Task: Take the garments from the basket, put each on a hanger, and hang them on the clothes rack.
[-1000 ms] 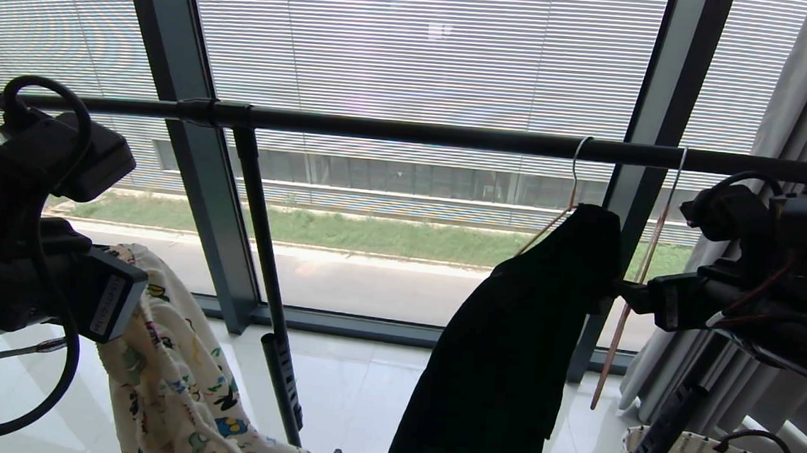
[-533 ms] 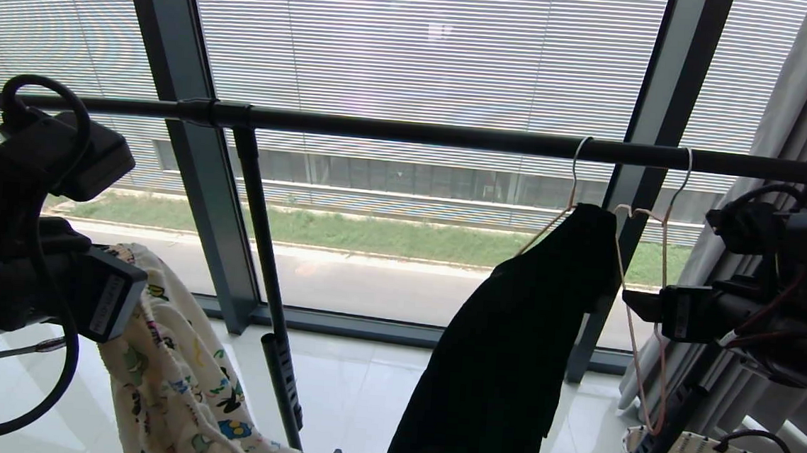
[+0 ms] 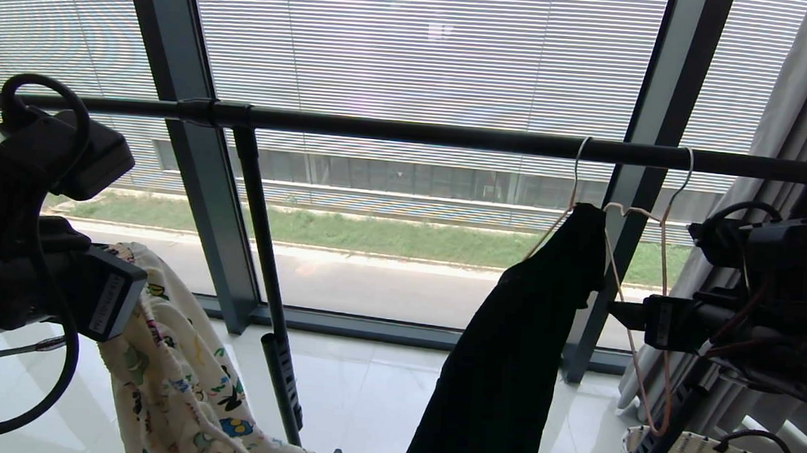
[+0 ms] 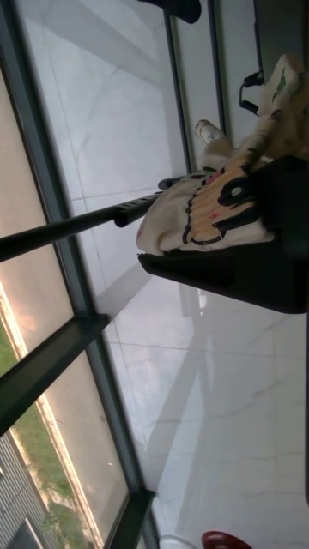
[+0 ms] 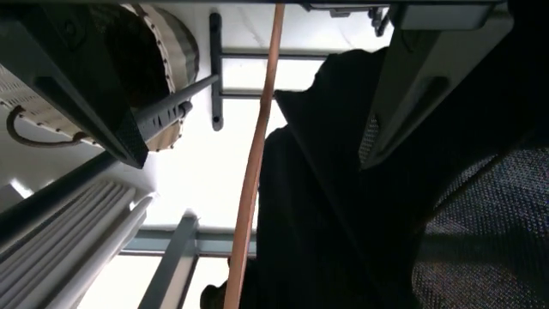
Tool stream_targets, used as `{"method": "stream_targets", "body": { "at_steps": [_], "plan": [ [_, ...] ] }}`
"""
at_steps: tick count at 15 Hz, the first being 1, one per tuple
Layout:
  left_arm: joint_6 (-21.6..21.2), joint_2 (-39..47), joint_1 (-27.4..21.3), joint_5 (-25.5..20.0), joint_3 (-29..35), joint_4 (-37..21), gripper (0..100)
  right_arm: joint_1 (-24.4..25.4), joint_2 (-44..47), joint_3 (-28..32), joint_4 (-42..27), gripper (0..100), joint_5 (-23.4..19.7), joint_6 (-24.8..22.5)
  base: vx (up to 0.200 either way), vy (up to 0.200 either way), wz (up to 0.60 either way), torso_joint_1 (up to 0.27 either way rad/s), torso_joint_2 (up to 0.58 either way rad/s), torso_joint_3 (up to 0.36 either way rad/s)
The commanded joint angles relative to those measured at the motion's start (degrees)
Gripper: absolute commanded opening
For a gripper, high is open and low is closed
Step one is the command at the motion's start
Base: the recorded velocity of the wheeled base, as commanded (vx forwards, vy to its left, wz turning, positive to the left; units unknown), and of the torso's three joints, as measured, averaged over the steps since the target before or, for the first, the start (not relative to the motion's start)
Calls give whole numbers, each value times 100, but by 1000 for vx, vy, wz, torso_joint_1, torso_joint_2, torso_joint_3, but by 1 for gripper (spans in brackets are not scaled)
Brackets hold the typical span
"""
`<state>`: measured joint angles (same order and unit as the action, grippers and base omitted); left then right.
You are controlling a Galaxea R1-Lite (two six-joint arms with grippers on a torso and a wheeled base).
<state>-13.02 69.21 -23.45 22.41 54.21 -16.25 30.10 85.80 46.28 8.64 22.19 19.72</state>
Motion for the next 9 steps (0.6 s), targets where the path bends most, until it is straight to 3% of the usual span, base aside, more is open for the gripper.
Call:
{"method": "stream_targets", "body": {
  "at_steps": [1, 9],
  "plan": [
    [1, -4, -1, 1, 10, -1, 0, -4, 174, 4, 23, 100, -127, 14, 0, 0, 0, 0, 0, 0],
    [1, 14, -1, 1, 19, -1, 0, 5, 157, -110, 6, 100, -57, 5, 0, 0, 0, 0, 0, 0]
  ]
}}
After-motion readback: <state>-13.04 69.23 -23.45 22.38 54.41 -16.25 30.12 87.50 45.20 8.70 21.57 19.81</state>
